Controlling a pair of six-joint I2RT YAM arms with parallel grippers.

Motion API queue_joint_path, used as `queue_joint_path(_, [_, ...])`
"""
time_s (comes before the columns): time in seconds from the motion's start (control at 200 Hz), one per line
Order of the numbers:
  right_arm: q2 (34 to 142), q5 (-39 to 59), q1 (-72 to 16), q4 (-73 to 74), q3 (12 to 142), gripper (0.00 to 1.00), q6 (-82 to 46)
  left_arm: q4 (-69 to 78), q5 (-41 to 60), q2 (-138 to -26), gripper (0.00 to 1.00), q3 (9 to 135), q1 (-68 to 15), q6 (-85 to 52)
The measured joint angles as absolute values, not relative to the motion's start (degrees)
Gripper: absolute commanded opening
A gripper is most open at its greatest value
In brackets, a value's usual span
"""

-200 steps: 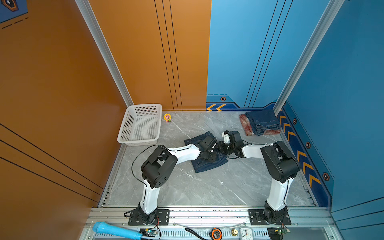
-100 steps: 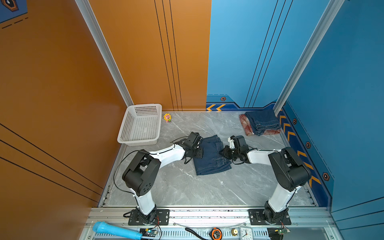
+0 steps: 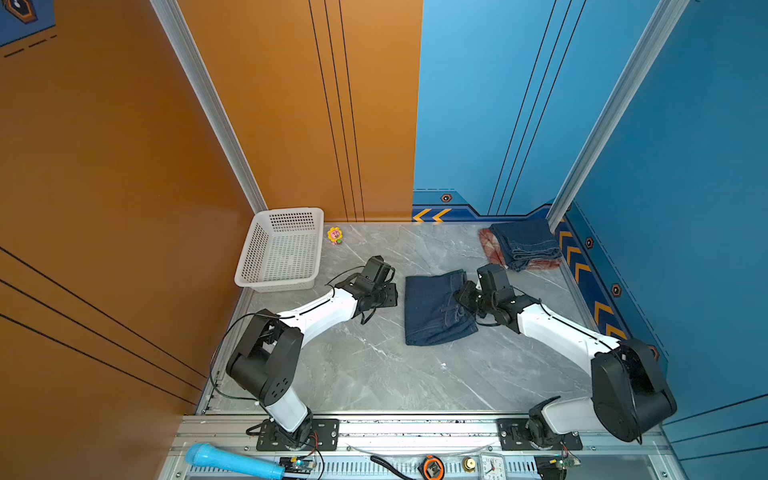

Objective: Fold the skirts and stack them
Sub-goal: 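Lift the skirt with the right gripper toward the stack while the left withdraws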

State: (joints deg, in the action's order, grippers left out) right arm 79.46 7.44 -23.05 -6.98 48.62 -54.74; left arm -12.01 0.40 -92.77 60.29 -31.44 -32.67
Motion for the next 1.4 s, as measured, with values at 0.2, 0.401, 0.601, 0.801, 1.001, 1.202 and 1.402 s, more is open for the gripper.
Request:
queue_joint_path(0.2, [74.7,-1.3,-22.3,-14.2,56.2,0.00,-57.2,-12.5,0.0,-89.1,0.51,60.3,-31.4,-33.1])
queue_joint_path(0.401, [74.6,-9.3,-19.2,-19.2,66.1,0.00,-58.9,-13.2,0.0,-88.8,0.51,60.3,-31.4,-33.5])
queue_joint_path(0.601, [74.6,-21.7,-16.2,-18.5,74.2,0.00,-60.4,-15.4,0.0,-88.9,0.61,61.6,-32.2,-32.0])
queue_joint_path(0.801, [79.7,-33.0,-11.0,-13.2,80.4,0.00,-61.6,-16.6,-0.4,-88.9,0.98,65.8,-36.9,-24.5])
queue_joint_path(1.001, [91.7,-34.9,-5.0,-10.5,89.8,0.00,-63.2,-16.6,-1.3,-88.9,0.98,67.3,-41.1,-16.2])
queue_joint_path(1.202, [100.6,-34.6,-2.2,-10.6,97.8,0.00,-65.3,-16.1,-1.6,-87.3,0.98,66.3,-41.1,-11.3])
queue_joint_path(1.402, [108.2,-32.8,-0.7,-11.9,108.5,0.00,-68.6,-13.1,-1.5,-84.7,0.98,63.9,-41.1,-9.8])
